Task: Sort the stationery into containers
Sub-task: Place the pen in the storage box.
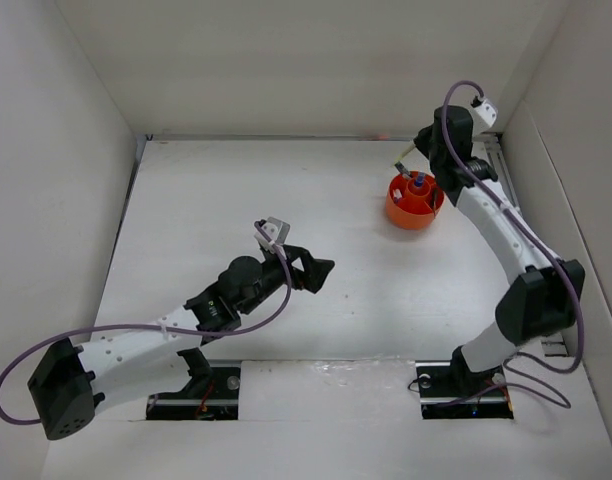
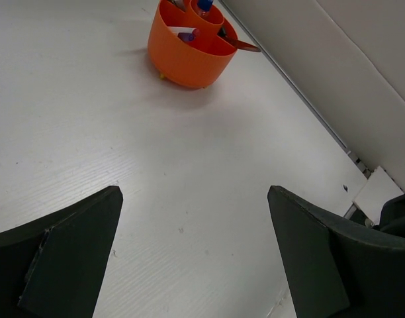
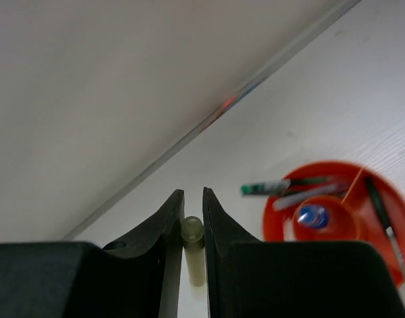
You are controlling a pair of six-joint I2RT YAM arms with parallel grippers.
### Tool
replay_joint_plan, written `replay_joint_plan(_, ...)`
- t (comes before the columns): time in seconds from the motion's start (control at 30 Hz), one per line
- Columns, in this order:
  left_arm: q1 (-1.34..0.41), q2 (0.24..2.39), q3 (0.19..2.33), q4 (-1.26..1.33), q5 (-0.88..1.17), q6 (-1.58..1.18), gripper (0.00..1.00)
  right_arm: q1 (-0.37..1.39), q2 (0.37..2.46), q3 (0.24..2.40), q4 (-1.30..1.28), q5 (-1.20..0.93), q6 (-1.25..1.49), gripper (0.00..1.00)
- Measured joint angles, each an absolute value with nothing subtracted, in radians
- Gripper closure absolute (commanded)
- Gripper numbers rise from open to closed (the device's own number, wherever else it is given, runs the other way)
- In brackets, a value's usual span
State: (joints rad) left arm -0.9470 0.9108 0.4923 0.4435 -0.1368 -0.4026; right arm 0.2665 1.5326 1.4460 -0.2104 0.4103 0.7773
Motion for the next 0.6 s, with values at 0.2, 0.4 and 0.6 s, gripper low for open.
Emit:
replay_joint_plan(0.2, -0.947, 0.881, 0.490, 0.444, -0.139, -0.405, 0.10, 0.208, 1.790, 1.711, -0.266, 0.649, 0.753, 1.00)
replay_joint_plan(0.4, -0.947, 0.881, 0.490, 0.444, -0.132, -0.405, 0.10, 0.202, 1.922, 1.848, -0.292, 0.805, 0.686, 1.00)
replay_joint_plan(0.6, -0.947, 0.871, 0.490, 0.443, -0.132, -0.405, 0.10, 0.202, 1.958, 1.845, -0.316, 0.899, 0.650, 1.00)
